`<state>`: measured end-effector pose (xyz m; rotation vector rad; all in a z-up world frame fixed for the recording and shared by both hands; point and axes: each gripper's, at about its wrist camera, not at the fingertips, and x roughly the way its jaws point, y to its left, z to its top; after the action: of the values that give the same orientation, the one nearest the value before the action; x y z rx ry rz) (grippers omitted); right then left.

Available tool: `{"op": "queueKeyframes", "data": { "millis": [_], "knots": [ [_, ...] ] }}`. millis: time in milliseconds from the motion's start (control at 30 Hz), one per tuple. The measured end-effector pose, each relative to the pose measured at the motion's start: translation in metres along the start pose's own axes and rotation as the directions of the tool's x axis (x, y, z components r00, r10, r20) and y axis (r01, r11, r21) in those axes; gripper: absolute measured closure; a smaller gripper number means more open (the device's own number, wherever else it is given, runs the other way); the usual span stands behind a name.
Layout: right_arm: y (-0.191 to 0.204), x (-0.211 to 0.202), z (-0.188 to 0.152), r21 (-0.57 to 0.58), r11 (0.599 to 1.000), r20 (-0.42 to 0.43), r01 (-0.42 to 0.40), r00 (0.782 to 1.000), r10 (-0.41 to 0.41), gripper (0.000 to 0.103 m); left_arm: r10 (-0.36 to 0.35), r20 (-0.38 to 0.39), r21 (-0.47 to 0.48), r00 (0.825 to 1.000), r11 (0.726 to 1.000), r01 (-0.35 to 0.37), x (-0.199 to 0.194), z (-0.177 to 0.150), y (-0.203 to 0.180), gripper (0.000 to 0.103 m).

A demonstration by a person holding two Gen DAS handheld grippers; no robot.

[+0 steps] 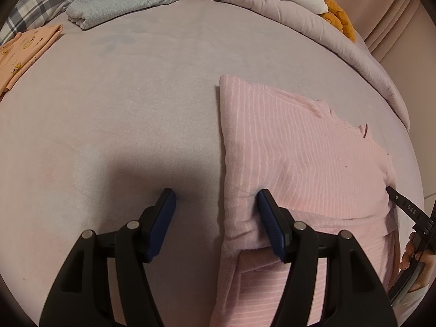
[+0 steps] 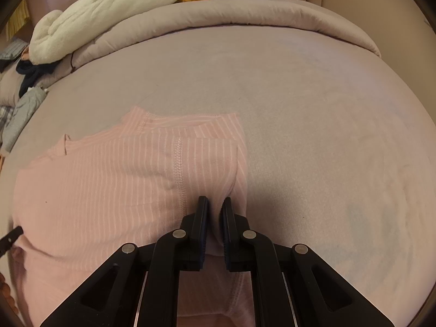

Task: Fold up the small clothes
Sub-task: 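Lower the folded panel onto the shirt and open the right gripper, then grasp the shirt hem with both grippers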

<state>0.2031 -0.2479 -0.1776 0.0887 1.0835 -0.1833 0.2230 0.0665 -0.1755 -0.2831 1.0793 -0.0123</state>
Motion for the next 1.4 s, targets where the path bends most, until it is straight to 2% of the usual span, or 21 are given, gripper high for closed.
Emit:
{"op": "queueKeyframes", "data": {
  "millis": [133, 167, 233, 300, 333, 367, 433, 567, 667, 733, 933, 1100, 1300, 1400],
  "knots": [
    [-0.006, 0.001, 0.002, 0.030, 0.999, -0.006, -0.034, 0.999, 0.034, 0.097, 0.025, -0.021, 0.009, 0.999, 1.000, -0.025, -0.005, 0.008, -0.005, 0.041],
    [-0.009, 0.000, 0.004, 0.036, 0.998, -0.008, -0.048, 0.999, 0.048, 0.097, 0.031, -0.003, 0.029, 1.000, 0.999, -0.031, -0.012, 0.007, -0.009, 0.042],
    [-0.012, -0.004, 0.005, 0.029, 0.997, 0.000, -0.073, 0.997, 0.073, 0.093, 0.003, 0.083, 0.095, 0.997, 0.995, -0.011, -0.038, 0.002, -0.020, 0.040],
    [-0.013, -0.013, 0.003, 0.019, 0.998, 0.009, -0.063, 0.998, 0.063, 0.066, -0.025, 0.150, 0.135, 0.988, 0.991, 0.004, -0.065, -0.006, -0.026, 0.034],
    [-0.014, -0.022, 0.001, 0.016, 0.999, 0.025, -0.045, 0.999, 0.044, 0.039, -0.029, 0.171, 0.141, 0.985, 0.990, 0.005, -0.078, -0.009, -0.027, 0.026],
    [-0.015, -0.036, -0.002, 0.013, 0.999, 0.067, -0.032, 0.997, 0.031, 0.027, -0.032, 0.185, 0.141, 0.982, 0.990, 0.005, -0.089, -0.013, -0.027, 0.022],
    [-0.017, -0.060, -0.009, -0.001, 0.999, 0.130, -0.049, 0.990, 0.049, 0.027, -0.047, 0.207, 0.135, 0.977, 0.991, 0.019, -0.109, -0.022, -0.025, 0.018],
    [-0.024, -0.111, -0.031, -0.019, 0.991, 0.190, -0.133, 0.973, 0.135, 0.025, -0.067, 0.217, 0.105, 0.974, 0.993, 0.045, -0.128, -0.043, -0.015, 0.014],
    [-0.029, -0.133, -0.049, -0.036, 0.986, 0.208, -0.161, 0.964, 0.165, 0.023, -0.079, 0.185, 0.059, 0.980, 0.996, 0.069, -0.129, -0.056, -0.007, 0.014],
    [-0.035, -0.140, -0.062, -0.037, 0.988, 0.204, -0.152, 0.966, 0.156, 0.022, -0.098, 0.151, 0.028, 0.984, 0.995, 0.095, -0.126, -0.066, -0.001, 0.014],
    [-0.045, -0.138, -0.098, 0.001, 0.995, 0.136, -0.103, 0.985, 0.102, 0.022, -0.051, 0.093, 0.013, 0.994, 0.999, 0.050, -0.112, -0.091, 0.002, 0.014],
    [-0.055, -0.128, -0.129, 0.034, 0.996, 0.044, -0.081, 0.996, 0.079, 0.022, -0.060, 0.030, -0.008, 0.998, 0.998, 0.060, -0.098, -0.109, 0.011, 0.014],
    [-0.063, -0.119, -0.155, 0.070, 0.992, -0.042, -0.104, 0.993, 0.107, 0.022, -0.088, -0.022, -0.047, 0.996, 0.995, 0.087, -0.087, -0.124, 0.021, 0.018],
    [-0.062, -0.114, -0.164, 0.082, 0.991, -0.067, -0.110, 0.991, 0.115, 0.027, -0.100, -0.025, -0.037, 0.995, 0.994, 0.099, -0.089, -0.128, 0.021, 0.025]
  ]
}}
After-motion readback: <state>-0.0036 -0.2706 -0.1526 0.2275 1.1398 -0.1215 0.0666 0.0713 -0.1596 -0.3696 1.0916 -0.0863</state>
